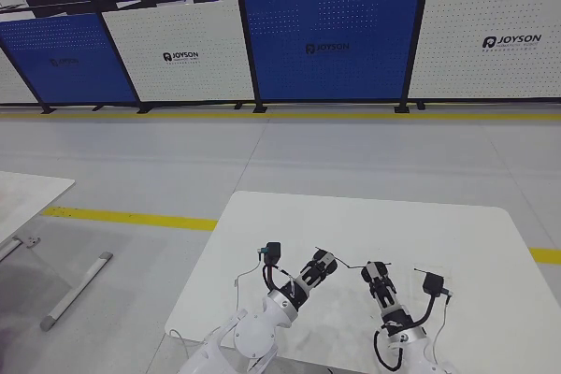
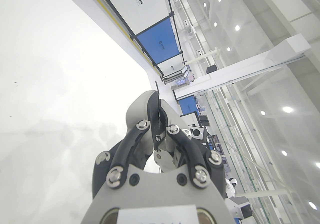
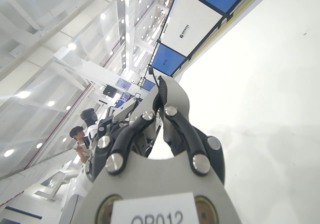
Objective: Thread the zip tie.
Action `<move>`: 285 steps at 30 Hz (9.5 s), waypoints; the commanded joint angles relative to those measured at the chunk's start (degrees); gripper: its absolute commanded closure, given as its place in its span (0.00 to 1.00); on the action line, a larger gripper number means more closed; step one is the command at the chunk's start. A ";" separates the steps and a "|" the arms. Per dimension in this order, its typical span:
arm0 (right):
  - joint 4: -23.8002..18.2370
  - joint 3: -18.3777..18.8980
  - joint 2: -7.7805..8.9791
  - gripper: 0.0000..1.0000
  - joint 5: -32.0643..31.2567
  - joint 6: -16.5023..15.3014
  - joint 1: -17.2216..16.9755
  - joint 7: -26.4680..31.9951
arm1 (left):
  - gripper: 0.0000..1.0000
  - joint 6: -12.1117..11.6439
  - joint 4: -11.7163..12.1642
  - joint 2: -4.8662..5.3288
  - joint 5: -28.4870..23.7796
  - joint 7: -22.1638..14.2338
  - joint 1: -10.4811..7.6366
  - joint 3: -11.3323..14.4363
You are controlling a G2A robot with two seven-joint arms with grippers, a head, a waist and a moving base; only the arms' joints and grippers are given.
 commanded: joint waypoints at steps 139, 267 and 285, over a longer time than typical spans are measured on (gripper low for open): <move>-3.56 0.27 -1.10 1.00 9.33 -1.59 -3.53 -2.81 | 1.00 0.00 0.00 0.00 0.00 0.00 0.00 0.00; 0.25 -2.81 -2.85 1.00 6.01 4.87 -1.74 -4.92 | 1.00 -2.93 2.38 0.83 2.61 -3.92 1.07 -2.71; -0.46 -2.74 -2.95 1.00 4.97 5.80 -2.19 -5.15 | 1.00 -2.93 2.38 0.83 2.61 -3.92 1.07 -2.71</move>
